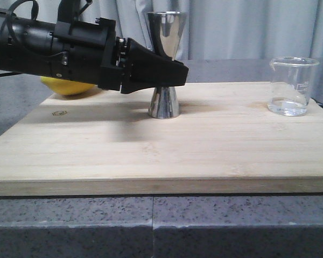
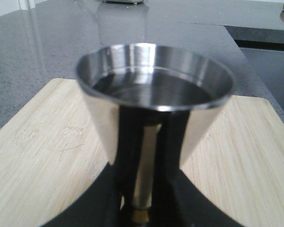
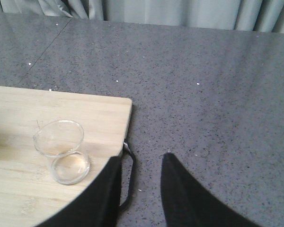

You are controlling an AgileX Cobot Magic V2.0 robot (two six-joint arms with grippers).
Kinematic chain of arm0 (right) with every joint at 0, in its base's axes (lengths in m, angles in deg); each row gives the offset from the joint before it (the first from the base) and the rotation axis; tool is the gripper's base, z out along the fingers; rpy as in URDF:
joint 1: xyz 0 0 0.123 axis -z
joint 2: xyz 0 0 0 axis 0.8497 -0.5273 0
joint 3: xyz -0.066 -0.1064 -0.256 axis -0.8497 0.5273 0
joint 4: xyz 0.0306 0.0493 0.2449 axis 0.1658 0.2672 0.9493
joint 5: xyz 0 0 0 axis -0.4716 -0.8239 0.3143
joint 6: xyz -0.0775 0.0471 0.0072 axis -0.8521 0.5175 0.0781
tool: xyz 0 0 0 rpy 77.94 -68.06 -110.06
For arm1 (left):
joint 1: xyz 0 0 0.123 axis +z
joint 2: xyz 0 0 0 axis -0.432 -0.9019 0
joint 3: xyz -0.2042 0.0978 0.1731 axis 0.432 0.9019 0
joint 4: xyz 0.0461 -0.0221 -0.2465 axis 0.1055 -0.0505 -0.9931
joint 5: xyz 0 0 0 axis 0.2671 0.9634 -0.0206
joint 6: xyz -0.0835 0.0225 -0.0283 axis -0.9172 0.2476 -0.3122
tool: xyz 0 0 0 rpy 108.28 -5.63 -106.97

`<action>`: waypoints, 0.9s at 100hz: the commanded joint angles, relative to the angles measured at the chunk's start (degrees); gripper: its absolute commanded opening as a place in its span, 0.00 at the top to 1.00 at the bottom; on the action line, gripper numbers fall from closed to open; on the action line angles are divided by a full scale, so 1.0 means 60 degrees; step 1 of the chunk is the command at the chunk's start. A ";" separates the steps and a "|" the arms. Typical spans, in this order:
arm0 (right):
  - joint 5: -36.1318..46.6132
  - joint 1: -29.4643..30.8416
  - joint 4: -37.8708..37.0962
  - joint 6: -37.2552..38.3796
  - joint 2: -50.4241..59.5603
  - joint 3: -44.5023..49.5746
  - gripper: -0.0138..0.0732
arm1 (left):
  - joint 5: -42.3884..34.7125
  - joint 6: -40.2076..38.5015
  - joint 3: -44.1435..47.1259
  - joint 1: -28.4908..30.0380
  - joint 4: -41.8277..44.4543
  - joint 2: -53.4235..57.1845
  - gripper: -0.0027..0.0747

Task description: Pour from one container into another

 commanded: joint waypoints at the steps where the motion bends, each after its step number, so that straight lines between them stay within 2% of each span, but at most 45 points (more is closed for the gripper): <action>1: 0.0769 0.0078 -0.0166 -0.0107 0.0013 -0.0335 0.63 | 0.0630 0.0001 -0.0247 -0.0075 -0.0686 0.0363 0.99; 39: 0.0769 0.0078 -0.0166 -0.0107 0.0013 -0.0335 0.63 | 0.0630 0.0001 -0.0247 -0.0075 -0.0538 0.0363 0.86; 51: 0.0769 0.0078 -0.0166 -0.0107 0.0013 -0.0335 0.63 | 0.0630 0.0001 -0.0247 -0.0075 -0.0538 0.0363 0.79; 90: 0.0769 0.0078 -0.0166 -0.0107 0.0013 -0.0335 0.63 | 0.0611 -0.0017 -0.0247 -0.0075 -0.0555 0.0363 0.35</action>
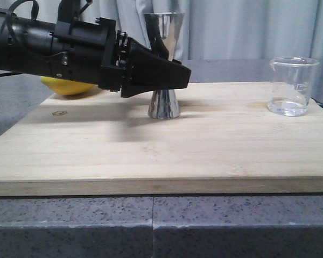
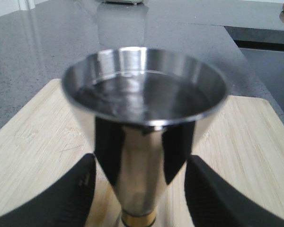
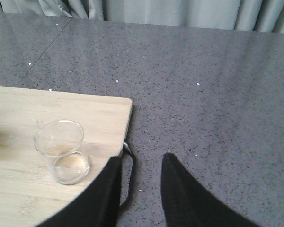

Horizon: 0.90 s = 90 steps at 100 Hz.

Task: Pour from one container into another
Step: 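Open the left gripper and withdraw it up from the jigger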

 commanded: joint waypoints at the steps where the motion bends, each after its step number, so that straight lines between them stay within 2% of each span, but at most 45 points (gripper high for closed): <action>1: 0.0780 0.0078 -0.0166 -0.0107 0.0013 -0.0335 0.63 | 0.0611 -0.0017 -0.0247 -0.0075 -0.0555 0.0363 0.34; 12: 0.0779 0.0078 -0.0166 -0.0107 0.0013 -0.0335 0.64 | 0.0572 -0.0312 -0.0247 -0.0075 -0.0516 0.0419 0.28; 29: 0.0779 0.0078 -0.0166 -0.0107 0.0013 -0.0335 0.64 | 0.0311 -0.0440 -0.0247 -0.0035 -0.0353 0.0658 0.28; 52: 0.0779 0.0078 -0.0166 -0.0107 0.0013 -0.0335 0.64 | -0.0313 -0.1815 -0.0288 0.0134 0.0981 0.1310 0.28; 70: 0.0779 0.0078 -0.0166 -0.0107 0.0013 -0.0335 0.64 | -0.1437 -0.3386 -0.0288 0.0134 0.2359 0.2193 0.28; 90: 0.0779 0.0078 -0.0166 -0.0107 0.0013 -0.0335 0.64 | -0.2242 -0.5879 -0.0288 0.0134 0.4807 0.3247 0.28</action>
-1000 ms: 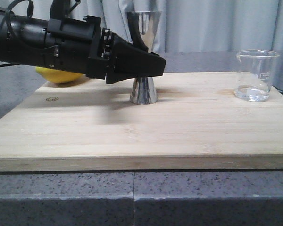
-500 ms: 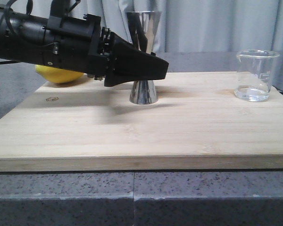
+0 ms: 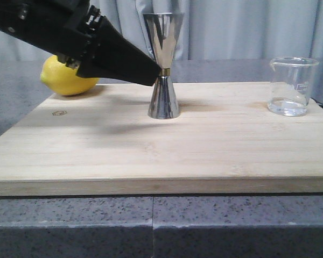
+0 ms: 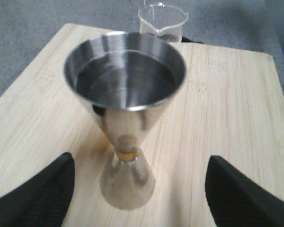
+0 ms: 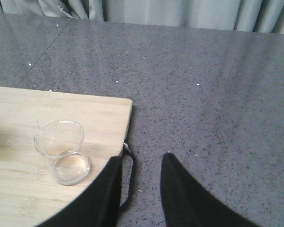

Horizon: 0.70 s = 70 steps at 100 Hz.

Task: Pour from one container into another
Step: 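Open the left gripper and withdraw it up from the jigger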

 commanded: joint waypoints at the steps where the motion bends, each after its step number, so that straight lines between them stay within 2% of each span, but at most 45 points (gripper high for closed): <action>1: 0.0764 0.0078 -0.0166 -0.0107 0.0013 -0.0335 0.64 | -0.0027 -0.1347 -0.0267 0.0026 0.0622 0.0882 0.28; 16: 0.0745 0.0078 -0.0166 -0.0107 0.0013 -0.0335 0.64 | -0.0264 -0.4091 -0.0376 0.0026 0.2982 0.1759 0.29; 27: 0.0732 0.0078 -0.0166 -0.0107 0.0013 -0.0335 0.64 | -0.0180 -0.7051 -0.0651 0.0026 0.5134 0.2475 0.29; 52: 0.0732 0.0078 -0.0166 -0.0107 0.0013 -0.0335 0.64 | 0.0502 -1.2916 -0.0843 0.0026 0.9905 0.3997 0.29; 70: 0.0732 0.0078 -0.0166 -0.0107 0.0013 -0.0335 0.64 | 0.1127 -1.5781 -0.0823 0.0026 1.2222 0.5026 0.29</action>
